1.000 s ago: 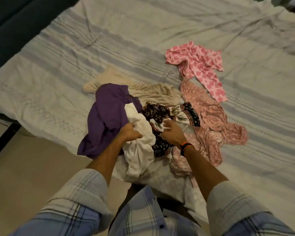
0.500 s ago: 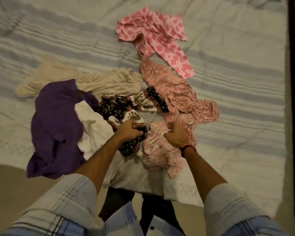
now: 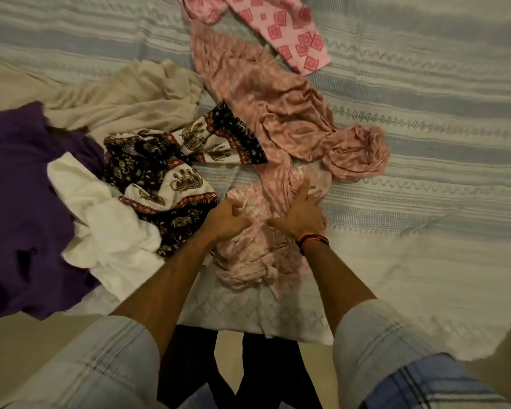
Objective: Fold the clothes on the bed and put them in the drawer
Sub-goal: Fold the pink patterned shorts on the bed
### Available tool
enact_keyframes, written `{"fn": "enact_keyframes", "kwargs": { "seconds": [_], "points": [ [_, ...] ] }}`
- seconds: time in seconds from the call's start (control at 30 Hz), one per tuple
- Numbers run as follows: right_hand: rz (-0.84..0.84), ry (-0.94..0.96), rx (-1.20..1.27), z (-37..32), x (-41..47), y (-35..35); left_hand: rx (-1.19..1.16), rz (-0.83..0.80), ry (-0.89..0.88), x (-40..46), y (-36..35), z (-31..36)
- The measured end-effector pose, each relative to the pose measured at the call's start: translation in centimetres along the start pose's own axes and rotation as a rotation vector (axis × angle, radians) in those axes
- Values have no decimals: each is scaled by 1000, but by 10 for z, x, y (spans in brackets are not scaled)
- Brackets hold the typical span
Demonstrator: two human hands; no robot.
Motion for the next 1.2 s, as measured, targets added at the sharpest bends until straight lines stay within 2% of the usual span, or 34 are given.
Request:
{"fn": "enact_keyframes", "kwargs": {
  "seconds": [0.13,0.33,0.47,0.53,0.6,0.67,0.73,0.8,0.87,0.97,1.13,1.2],
  "points": [
    [-91,171,227,-43,-8,-4,-141,11,35,-5,4,5],
    [-168,422,435,-100,-55,8,-710,-33,154,-34,32,29],
    [-312,506,459,-106,-80,18,-697,2,156,-59,60,35],
    [-397,535,495,-109,-93,25,-670,66,77,-69,76,43],
    [-382,422,678,-109,-96,32,-648,113,-47,-83,91,57],
    [-251,196,885,-103,-90,41,-595,168,-162,-101,105,69],
    [-52,10,1006,-95,-84,54,-560,199,-246,-117,118,77],
    [-23,-43,1109,-100,-81,64,-574,180,-315,-139,133,80],
    [-66,-3,1186,-114,-77,76,-591,161,-380,-156,150,79],
    [-208,100,1078,-152,-90,77,-598,177,-461,-178,186,70],
    [-393,263,1020,-233,-142,52,-767,374,-557,-210,256,48],
    [-353,356,1023,-262,-158,46,-844,445,-569,-216,282,35]
  ]
}}
Point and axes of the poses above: each hand's wrist, its own x-axis towards the middle knuckle, its own y-axis out of the back of the hand, z = x × y, the point moved 7 cm from there along x, towards the middle knuckle
